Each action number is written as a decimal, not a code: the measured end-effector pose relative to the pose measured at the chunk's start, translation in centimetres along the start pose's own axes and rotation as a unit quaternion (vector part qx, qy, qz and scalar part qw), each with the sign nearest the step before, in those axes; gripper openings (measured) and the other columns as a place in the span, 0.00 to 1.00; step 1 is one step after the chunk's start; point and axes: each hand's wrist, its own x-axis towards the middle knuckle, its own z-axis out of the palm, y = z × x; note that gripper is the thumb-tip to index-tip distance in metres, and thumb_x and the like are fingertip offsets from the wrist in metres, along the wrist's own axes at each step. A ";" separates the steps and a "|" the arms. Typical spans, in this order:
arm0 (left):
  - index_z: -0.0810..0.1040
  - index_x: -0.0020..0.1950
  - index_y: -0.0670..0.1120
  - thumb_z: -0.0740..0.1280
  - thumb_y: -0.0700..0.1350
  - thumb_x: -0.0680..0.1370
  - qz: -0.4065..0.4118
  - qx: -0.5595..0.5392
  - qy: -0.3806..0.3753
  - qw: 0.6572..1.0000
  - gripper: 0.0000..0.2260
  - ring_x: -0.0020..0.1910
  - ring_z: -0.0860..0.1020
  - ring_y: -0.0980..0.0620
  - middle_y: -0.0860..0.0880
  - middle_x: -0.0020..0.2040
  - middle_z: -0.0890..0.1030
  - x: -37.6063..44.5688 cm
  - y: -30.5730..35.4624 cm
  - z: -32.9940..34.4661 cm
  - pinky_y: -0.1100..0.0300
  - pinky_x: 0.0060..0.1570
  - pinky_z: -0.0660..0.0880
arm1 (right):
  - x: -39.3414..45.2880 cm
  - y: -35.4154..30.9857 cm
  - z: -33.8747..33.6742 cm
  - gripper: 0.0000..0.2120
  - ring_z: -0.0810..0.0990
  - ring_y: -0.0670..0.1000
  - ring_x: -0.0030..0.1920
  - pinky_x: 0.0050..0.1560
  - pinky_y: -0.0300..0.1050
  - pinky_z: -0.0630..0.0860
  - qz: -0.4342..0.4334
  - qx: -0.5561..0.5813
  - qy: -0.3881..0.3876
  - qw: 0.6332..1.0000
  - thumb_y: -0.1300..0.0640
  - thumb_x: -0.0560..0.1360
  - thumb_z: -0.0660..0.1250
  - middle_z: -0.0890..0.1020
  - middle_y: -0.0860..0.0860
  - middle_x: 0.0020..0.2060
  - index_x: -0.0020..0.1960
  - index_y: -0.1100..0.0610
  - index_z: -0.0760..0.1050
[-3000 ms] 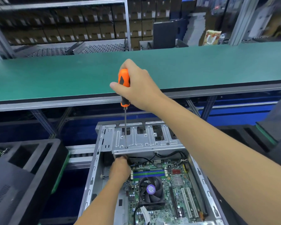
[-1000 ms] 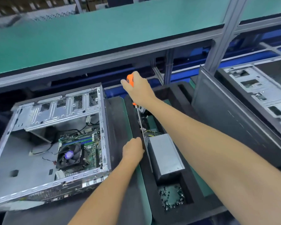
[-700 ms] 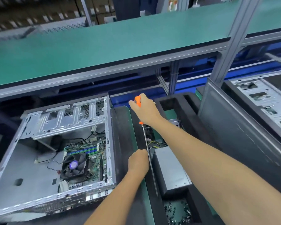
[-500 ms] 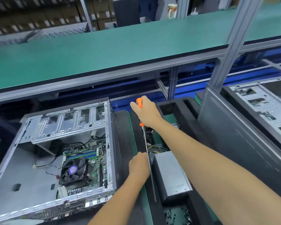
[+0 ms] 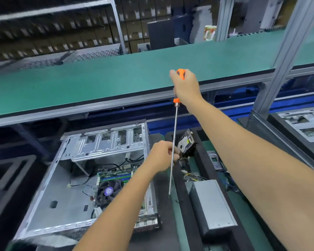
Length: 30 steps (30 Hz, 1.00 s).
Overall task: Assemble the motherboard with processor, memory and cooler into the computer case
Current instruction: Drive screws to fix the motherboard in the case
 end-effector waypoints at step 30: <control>0.80 0.43 0.40 0.62 0.32 0.78 -0.111 -0.106 0.074 0.985 0.09 0.34 0.76 0.55 0.42 0.39 0.81 -9.7 -24.6 -15.0 0.66 0.36 0.76 | -5.6 -3.6 21.9 0.13 0.67 0.50 0.36 0.22 0.36 0.70 -0.144 -0.009 0.077 0.986 0.50 0.81 0.59 0.65 0.47 0.33 0.46 0.57 0.62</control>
